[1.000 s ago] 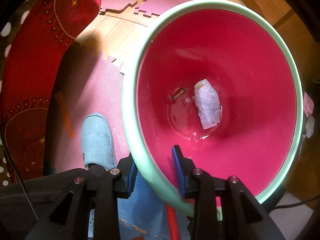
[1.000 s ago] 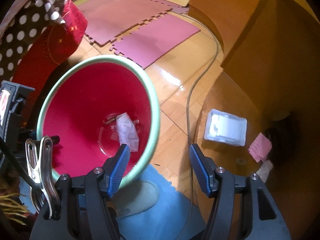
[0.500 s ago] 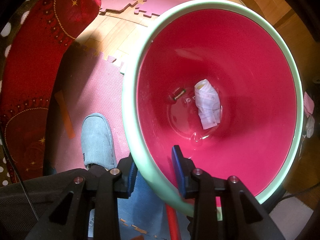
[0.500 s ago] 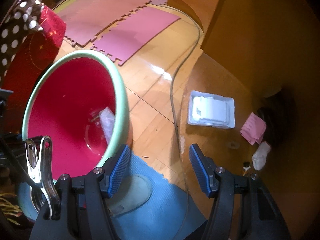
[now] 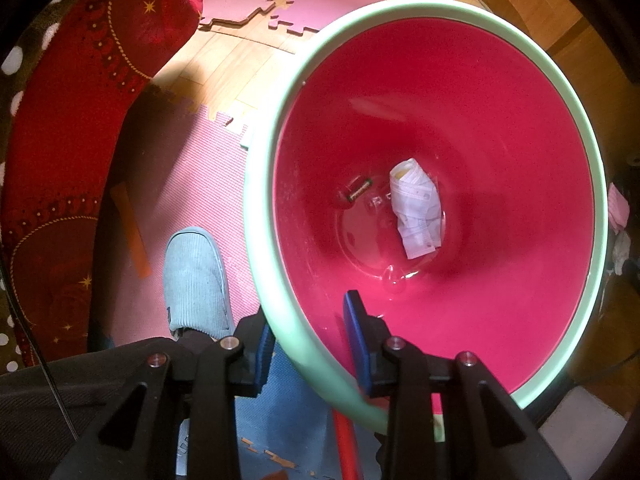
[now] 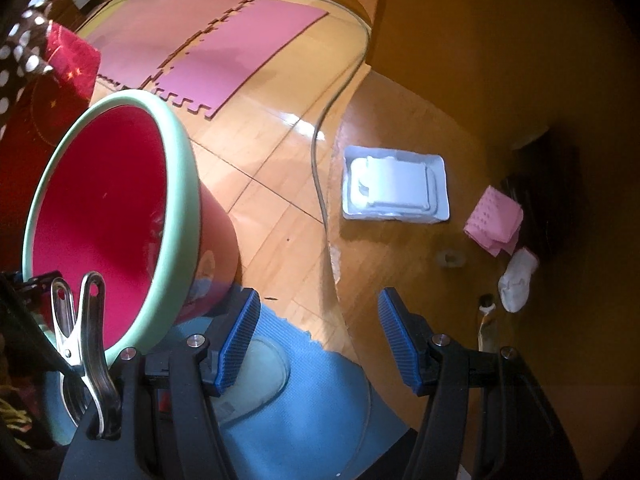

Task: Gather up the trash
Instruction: 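Move the open right tool back toward the shelf trash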

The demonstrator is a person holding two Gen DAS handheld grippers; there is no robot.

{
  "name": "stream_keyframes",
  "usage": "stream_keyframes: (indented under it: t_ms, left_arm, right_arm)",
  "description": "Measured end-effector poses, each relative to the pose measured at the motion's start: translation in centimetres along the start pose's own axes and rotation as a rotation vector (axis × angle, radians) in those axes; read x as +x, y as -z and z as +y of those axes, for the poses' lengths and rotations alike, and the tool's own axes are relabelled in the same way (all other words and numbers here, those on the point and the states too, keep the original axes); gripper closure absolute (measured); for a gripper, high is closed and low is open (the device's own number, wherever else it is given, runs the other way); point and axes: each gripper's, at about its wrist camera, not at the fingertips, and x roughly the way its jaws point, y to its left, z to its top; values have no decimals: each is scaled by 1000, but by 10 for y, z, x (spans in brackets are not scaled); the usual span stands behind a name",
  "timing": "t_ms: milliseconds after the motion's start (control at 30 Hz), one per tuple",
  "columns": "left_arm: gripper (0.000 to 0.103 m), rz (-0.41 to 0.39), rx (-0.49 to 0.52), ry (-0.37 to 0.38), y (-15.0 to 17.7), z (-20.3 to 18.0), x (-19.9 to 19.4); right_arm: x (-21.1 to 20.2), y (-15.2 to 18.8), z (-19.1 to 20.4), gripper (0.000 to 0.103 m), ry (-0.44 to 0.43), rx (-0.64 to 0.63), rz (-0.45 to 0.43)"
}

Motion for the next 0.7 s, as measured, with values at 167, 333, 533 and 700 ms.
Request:
stream_keyframes:
  t_ms: [167, 333, 533, 700]
  left_arm:
    - [69, 0, 1, 0, 0, 0, 0]
    - [69, 0, 0, -1, 0, 0, 0]
    - [69, 0, 1, -2, 0, 0, 0]
    - [69, -1, 1, -4, -1, 1, 0]
  right_arm:
    - [7, 4, -16, 40, 15, 38, 16]
    - [12, 12, -32, 40, 26, 75, 29]
    - [18, 22, -56, 40, 39, 139, 46]
    - [24, 29, -72, 40, 46, 188, 57]
